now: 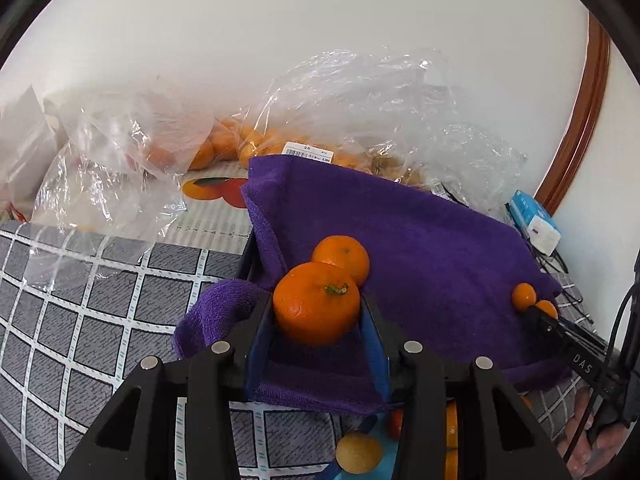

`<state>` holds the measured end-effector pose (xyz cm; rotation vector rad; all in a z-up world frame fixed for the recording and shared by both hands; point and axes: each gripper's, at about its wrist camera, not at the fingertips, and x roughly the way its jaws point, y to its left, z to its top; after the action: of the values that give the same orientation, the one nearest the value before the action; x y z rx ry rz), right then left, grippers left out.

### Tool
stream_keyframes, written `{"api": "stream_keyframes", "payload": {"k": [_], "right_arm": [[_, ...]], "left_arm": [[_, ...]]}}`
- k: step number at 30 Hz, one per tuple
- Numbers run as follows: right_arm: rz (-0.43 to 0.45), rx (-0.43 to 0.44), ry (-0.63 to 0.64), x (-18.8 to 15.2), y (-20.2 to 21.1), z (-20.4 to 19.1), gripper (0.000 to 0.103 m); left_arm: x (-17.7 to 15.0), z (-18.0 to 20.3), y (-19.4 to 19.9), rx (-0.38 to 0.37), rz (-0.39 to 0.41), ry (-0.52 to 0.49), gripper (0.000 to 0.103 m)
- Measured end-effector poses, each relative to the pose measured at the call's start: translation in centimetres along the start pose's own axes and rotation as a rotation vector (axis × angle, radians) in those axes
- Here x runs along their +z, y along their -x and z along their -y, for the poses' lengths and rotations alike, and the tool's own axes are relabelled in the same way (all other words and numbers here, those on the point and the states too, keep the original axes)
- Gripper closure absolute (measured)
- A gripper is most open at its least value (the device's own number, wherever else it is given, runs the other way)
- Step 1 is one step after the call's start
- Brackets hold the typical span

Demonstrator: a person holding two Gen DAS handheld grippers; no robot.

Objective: Organize fruits

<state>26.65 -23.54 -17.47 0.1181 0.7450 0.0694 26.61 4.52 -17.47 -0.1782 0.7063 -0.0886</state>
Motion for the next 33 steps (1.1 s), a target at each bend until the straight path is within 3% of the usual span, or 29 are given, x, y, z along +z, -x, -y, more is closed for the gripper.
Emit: {"api": "stream_keyframes", "payload": {"k": [5,21,26,28,31,33], "right_arm": [[-0.038,-0.017,0.029,-0.1,-0.8,-0.6,0.071],[-0.039,-0.029,0.044,-0.2,-0.8,-0.8,0.069],[-0.034,-0.028,0.064,-0.4,-0.5,-1.2,0.054],[-0.014,-0.047,0.069,-0.5,-0.1,-1.3,0.039],[0.015,-0.047,0.055,-0.4,0.6,-1.1,0.033],[0.026,-0.058,0.04,-0.4,0.8,-0.9,0.031]], "left_arm": [[-0.1,0.6,0.0,0.033,-0.001,-0.035,0.062],[-0.2,0.7,-0.1,0.046,-0.008,-0.06,0.062],[-0.1,0.7,-0.2,0.047,-0.009,-0.068,0.062],[-0.1,0.7,-0.2,0.046,-0.009,-0.068,0.062],[0.0,0.8,-0.2,0.044,-0.01,-0.066,0.061],[0.0,0.7,0.2,0.036,0.0,-0.059,0.051]]}}
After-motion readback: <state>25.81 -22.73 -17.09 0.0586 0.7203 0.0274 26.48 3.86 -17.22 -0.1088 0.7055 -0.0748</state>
